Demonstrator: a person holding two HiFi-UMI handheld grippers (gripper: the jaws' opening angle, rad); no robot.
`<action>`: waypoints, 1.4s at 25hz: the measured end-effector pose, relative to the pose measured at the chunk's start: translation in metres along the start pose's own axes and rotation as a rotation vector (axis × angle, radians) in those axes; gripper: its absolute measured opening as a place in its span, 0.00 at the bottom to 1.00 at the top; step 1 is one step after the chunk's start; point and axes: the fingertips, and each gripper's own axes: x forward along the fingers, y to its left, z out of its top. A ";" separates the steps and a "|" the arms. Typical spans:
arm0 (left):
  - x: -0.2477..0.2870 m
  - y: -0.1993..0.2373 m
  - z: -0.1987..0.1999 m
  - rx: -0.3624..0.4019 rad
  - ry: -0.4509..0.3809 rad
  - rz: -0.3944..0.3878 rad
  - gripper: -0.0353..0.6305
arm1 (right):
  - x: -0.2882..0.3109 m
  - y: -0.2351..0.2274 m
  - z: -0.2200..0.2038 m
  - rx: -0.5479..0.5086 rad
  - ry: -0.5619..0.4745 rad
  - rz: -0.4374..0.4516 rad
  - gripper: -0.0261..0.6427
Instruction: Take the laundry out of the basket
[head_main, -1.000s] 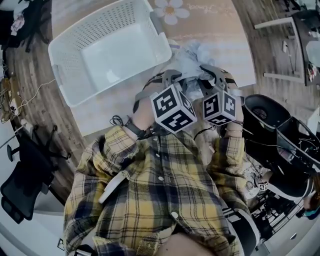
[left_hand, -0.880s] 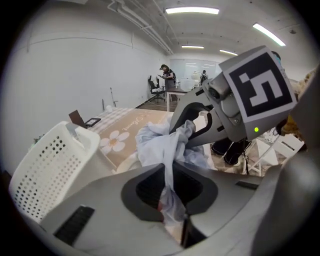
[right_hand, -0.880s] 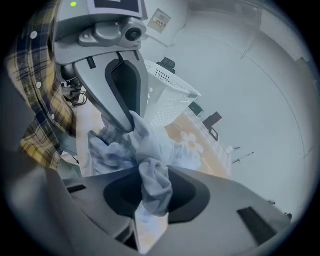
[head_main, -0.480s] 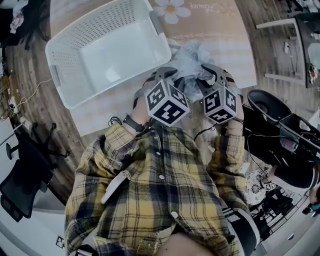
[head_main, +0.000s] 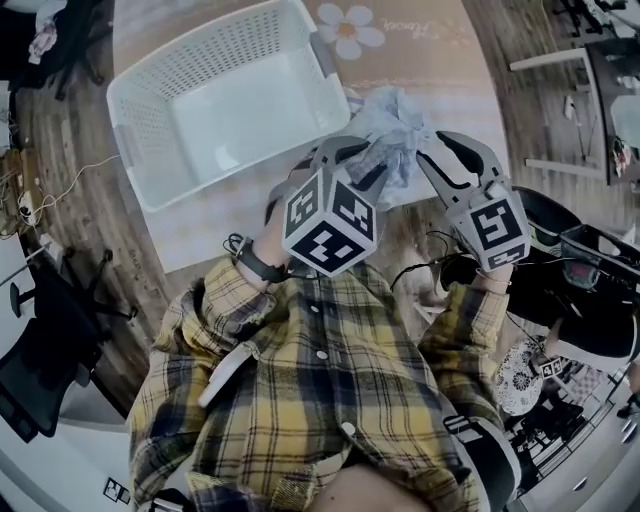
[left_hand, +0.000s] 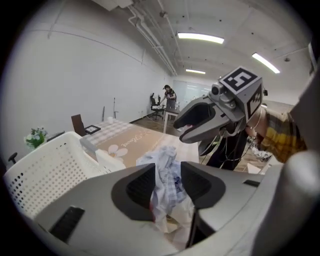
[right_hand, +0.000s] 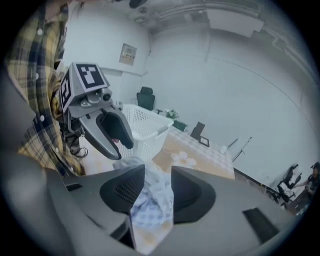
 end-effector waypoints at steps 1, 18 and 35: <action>-0.005 0.006 0.011 -0.010 -0.036 -0.003 0.36 | 0.000 -0.005 0.014 0.015 -0.052 0.002 0.33; -0.237 0.116 0.067 -0.230 -0.597 0.393 0.10 | -0.034 0.056 0.265 0.065 -0.793 0.049 0.06; -0.333 0.143 0.013 -0.195 -0.678 0.613 0.10 | 0.023 0.147 0.331 0.133 -0.776 0.325 0.05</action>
